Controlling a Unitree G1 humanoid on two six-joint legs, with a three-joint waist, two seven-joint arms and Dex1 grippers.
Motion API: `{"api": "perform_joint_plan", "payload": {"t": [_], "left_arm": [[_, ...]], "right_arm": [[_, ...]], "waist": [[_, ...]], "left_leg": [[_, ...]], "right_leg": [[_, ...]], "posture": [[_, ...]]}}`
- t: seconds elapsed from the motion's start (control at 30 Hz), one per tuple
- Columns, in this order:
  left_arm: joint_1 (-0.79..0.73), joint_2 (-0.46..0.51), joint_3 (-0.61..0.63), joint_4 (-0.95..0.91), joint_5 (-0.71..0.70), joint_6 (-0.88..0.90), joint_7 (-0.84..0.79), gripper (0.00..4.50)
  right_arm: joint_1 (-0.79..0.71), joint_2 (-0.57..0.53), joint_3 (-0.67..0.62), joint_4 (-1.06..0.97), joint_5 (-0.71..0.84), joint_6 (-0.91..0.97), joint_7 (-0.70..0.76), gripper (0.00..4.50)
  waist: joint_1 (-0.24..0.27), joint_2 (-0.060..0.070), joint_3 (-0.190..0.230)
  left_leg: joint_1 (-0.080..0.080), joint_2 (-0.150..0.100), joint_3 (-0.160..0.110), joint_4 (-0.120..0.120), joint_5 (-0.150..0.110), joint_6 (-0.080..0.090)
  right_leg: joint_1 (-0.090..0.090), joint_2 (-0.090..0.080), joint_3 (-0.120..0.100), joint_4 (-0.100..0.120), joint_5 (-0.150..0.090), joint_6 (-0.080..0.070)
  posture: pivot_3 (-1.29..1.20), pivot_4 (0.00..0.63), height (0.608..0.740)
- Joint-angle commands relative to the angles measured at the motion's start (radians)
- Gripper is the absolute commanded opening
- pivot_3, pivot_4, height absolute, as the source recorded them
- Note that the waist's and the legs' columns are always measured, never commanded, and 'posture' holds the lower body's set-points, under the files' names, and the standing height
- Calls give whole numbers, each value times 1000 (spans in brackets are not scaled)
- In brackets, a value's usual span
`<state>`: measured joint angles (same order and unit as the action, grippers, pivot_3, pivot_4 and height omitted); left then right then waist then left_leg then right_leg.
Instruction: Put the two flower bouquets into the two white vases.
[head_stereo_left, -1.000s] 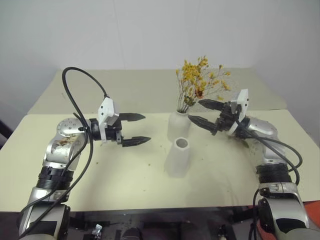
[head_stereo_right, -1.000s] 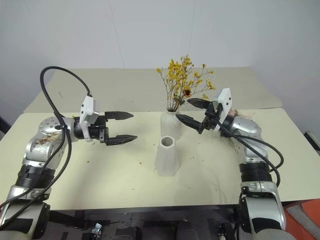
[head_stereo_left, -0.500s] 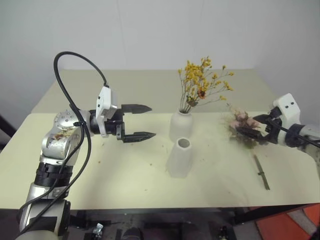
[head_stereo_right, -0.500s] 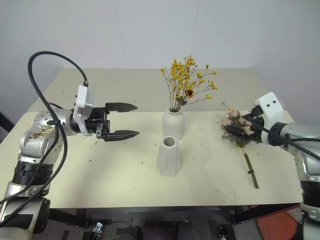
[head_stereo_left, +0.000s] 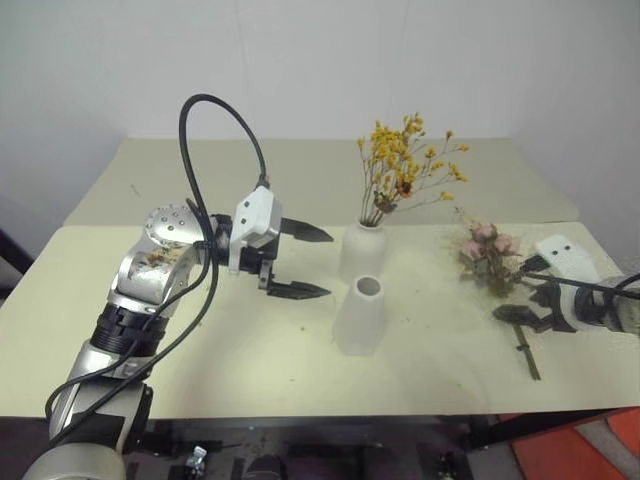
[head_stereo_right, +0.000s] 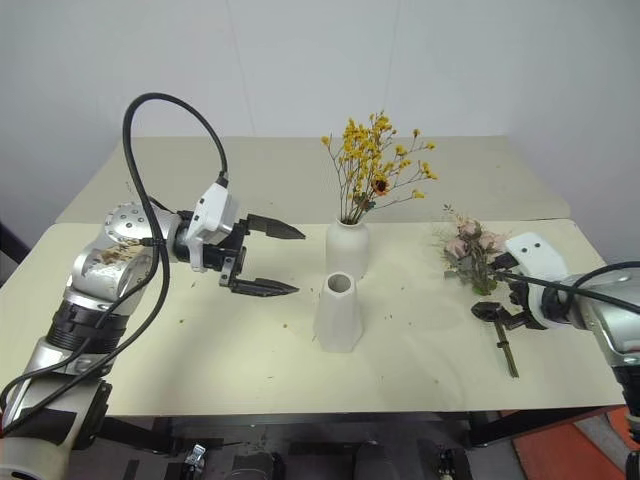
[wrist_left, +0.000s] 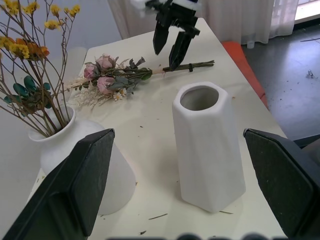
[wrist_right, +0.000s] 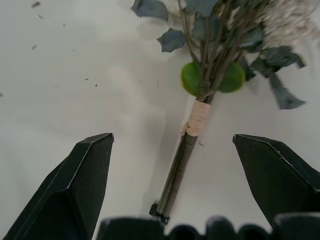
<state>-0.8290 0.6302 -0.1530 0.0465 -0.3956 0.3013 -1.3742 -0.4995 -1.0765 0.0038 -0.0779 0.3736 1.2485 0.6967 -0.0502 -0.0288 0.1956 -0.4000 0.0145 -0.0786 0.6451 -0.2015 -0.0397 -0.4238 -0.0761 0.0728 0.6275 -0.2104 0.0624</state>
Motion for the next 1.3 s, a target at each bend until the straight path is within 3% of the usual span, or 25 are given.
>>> {"api": "perform_joint_plan", "payload": {"t": [0.03,0.3,0.33,0.47,0.77,0.87,1.0,1.1,1.23,1.3], "left_arm": [[-21,-1,20,-11,-6,-18,-3,4500],[26,19,45,-49,-11,-1,23,4500],[32,22,47,-55,-10,2,27,4500],[54,36,58,-81,-18,14,38,4500],[64,39,61,-89,-21,19,49,4500],[59,36,59,-83,-19,17,49,4500],[52,35,57,-68,-13,11,46,4500],[50,37,59,-61,-12,7,44,4500],[48,43,66,-45,-12,2,40,4500],[45,45,69,-34,-11,-3,36,4500]], "right_arm": [[-76,14,57,105,-51,-62,10,4485],[-240,101,189,455,-178,-220,41,4485],[-256,107,197,489,-190,-236,54,4315],[-295,114,224,558,-228,-259,96,3266],[-297,110,216,536,-260,-225,132,230],[-293,105,191,515,-261,-200,118,223],[-277,106,60,446,-246,-151,15,223],[-242,151,-115,349,-248,-146,-138,223],[-206,349,-491,42,-231,-173,-406,223],[-184,438,-595,-102,-202,-214,-459,223]], "waist": [[0,0,0],[1,0,0],[1,0,0],[2,0,0],[3,0,0],[3,0,0],[4,0,0],[4,0,0],[2,0,0],[3,1,0]], "left_leg": [[0,0,0,0,0,0],[0,0,0,0,0,0],[-1,0,0,0,0,0],[0,0,0,0,0,0],[0,0,0,0,0,0],[0,0,0,0,0,0],[0,0,0,0,0,0],[0,0,0,0,0,0],[0,0,0,0,0,0],[0,0,-1,0,0,0]], "right_leg": [[0,0,0,0,0,0],[0,0,0,-1,0,0],[0,0,0,-1,0,0],[0,0,0,0,0,0],[0,0,0,0,0,0],[0,0,0,0,0,0],[0,0,0,0,0,0],[0,0,0,0,0,0],[-1,0,0,1,0,0],[-1,0,0,3,0,0]], "posture": [[0,150,740],[0,150,740],[0,150,740],[0,150,740],[0,150,740],[0,150,740],[0,150,740],[0,150,740],[0,150,740],[0,150,740]]}}
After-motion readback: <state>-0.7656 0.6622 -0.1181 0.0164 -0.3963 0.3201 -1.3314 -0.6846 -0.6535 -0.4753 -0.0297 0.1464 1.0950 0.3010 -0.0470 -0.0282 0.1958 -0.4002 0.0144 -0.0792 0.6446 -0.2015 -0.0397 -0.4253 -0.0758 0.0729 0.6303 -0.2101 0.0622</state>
